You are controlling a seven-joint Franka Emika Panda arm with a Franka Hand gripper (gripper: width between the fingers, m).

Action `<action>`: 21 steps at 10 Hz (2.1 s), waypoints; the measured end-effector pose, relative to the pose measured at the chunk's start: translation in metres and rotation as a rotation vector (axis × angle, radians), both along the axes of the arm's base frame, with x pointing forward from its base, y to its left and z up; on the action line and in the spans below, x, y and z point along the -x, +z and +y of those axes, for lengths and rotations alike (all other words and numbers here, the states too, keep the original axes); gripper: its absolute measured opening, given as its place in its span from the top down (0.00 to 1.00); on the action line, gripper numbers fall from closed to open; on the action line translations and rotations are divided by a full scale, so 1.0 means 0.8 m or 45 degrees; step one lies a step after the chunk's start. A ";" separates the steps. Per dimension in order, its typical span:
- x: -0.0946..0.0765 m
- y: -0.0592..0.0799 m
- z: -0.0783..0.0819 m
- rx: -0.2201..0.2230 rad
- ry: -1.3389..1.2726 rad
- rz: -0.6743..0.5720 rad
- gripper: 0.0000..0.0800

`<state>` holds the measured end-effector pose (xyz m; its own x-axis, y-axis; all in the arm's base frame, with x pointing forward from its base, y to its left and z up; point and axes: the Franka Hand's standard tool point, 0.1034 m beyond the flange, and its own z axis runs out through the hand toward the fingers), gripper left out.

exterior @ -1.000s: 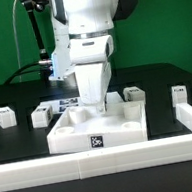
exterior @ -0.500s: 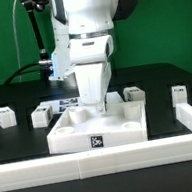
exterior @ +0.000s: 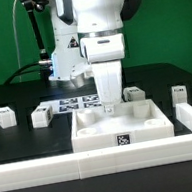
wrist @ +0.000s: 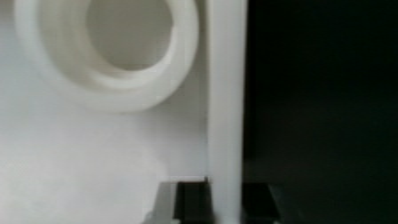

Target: Assemble one leg

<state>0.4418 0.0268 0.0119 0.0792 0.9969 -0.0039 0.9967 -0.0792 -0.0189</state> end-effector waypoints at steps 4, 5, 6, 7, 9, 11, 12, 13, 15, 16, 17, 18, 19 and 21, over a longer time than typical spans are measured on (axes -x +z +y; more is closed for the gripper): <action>-0.014 0.000 0.014 0.017 0.066 0.013 0.93; -0.029 0.000 0.024 0.019 0.090 0.002 0.93; -0.037 0.000 0.029 0.017 0.099 -0.008 0.93; -0.045 0.000 0.035 0.014 0.106 -0.017 0.93; -0.058 0.001 0.039 0.012 0.102 -0.023 0.93; -0.057 0.001 0.038 0.012 0.101 -0.022 0.91; -0.057 0.000 0.038 0.012 0.101 -0.021 0.91; -0.057 0.000 0.038 0.012 0.100 -0.021 0.68; -0.057 0.000 0.038 0.012 0.100 -0.021 0.50; -0.057 0.000 0.038 0.012 0.099 -0.021 0.28; -0.057 0.000 0.038 0.012 0.099 -0.021 0.21; -0.057 0.000 0.038 0.012 0.099 -0.021 0.21; -0.057 0.000 0.037 0.012 0.099 -0.021 0.19; -0.057 0.000 0.037 0.012 0.099 -0.021 0.19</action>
Offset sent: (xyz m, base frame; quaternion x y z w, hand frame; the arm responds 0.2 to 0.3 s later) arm 0.0284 0.0217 -0.0116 0.0323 -0.0552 -0.1149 0.9913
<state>0.4877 0.0567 0.0121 0.0019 0.9999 -0.0130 1.0000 -0.0020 -0.0018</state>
